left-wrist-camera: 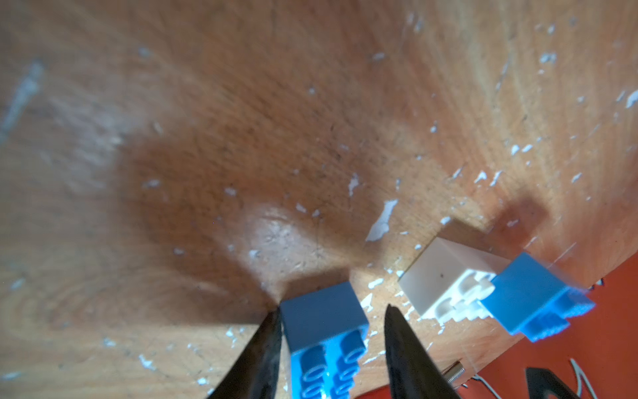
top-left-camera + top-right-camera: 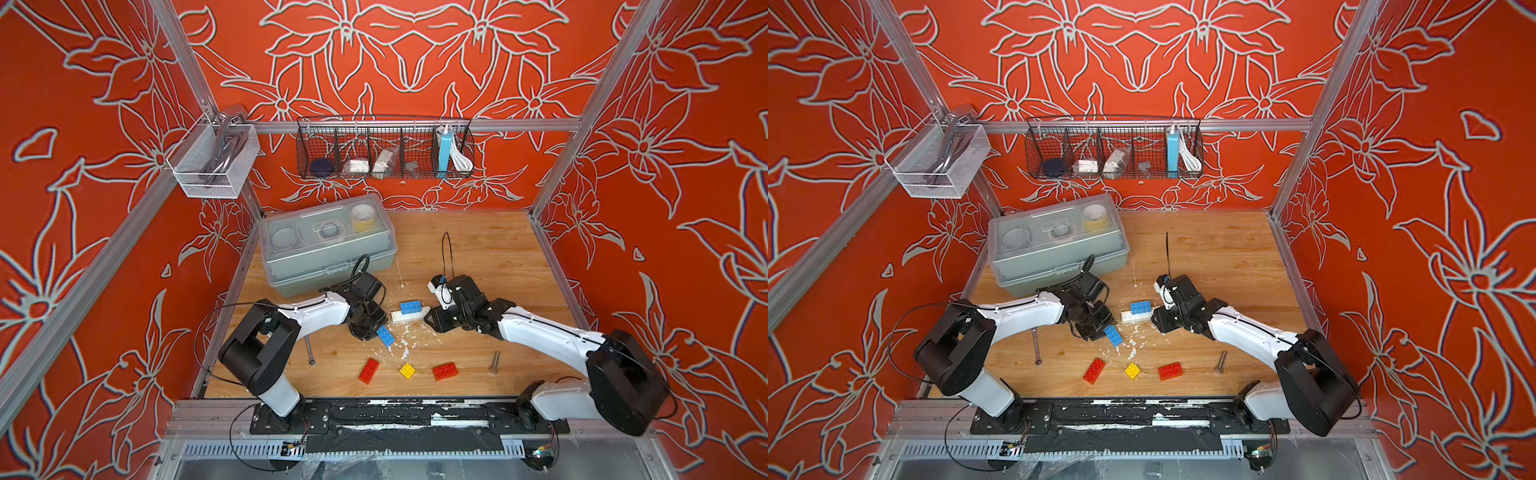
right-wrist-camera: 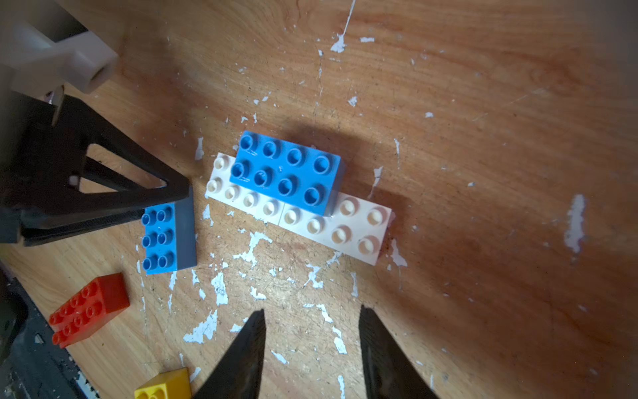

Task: Assemble a small pinwheel with lego
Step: Pick up the lego brick from the center of the board.

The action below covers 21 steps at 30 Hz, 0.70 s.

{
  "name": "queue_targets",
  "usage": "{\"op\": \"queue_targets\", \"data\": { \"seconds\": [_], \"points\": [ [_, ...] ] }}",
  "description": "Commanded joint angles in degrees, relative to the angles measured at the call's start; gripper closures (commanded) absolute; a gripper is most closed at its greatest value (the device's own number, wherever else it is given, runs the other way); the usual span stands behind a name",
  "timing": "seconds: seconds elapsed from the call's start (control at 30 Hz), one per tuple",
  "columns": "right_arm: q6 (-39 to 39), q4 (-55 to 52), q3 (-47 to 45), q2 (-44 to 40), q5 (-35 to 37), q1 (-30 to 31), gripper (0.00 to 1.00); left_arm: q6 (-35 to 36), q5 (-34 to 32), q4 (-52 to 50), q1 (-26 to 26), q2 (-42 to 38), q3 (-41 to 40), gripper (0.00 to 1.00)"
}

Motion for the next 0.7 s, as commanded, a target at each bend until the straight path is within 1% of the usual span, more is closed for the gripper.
{"op": "queue_targets", "data": {
  "seconds": [0.0, 0.13, 0.2, 0.27, 0.4, 0.5, 0.57, 0.63, 0.67],
  "points": [
    [-1.19, -2.02, -1.48, -1.69, 1.1, -0.29, 0.53, 0.18, -0.77, -7.0, -0.45, 3.49, -1.56, 0.52],
    [-1.9, -2.69, -2.13, -2.67, 1.35, -0.3, 0.53, 2.32, 2.51, -8.3, -0.45, 7.03, 0.15, 0.5],
    [-1.99, -2.78, -2.55, -3.38, 1.54, -0.29, 0.53, 4.13, 2.43, -11.01, -0.45, 8.94, 1.7, 0.52],
    [-2.08, -2.83, -2.98, -4.08, 1.57, -0.29, 0.52, 5.87, 1.6, -13.44, -0.22, 9.84, 2.63, 0.56],
    [-2.16, -2.39, -3.53, -4.99, 1.45, -0.29, 0.52, 7.7, 1.12, -13.84, 0.23, 10.65, 1.89, 0.6],
    [-2.25, -1.08, -3.42, -3.84, 0.51, -0.3, 0.53, 9.05, 2.03, -14.1, 0.43, 11.58, 1.88, 0.69],
    [-1.68, 1.1, -3.47, -2.23, -1.8, -0.29, 0.52, 9.93, 2.23, -14.02, 0.52, 11.24, 1.6, 0.75],
    [-0.72, 2.23, -3.24, -0.52, -3.94, -0.29, 0.52, 11.11, 1.42, -15.04, 0.59, 10.24, 2.03, 0.77],
    [-0.29, 2.52, -3.17, 0.2, -4.52, -0.31, 0.52, 11.61, 0.92, -15.78, 0.73, 9.23, 2.42, 0.79]
  ]
}}
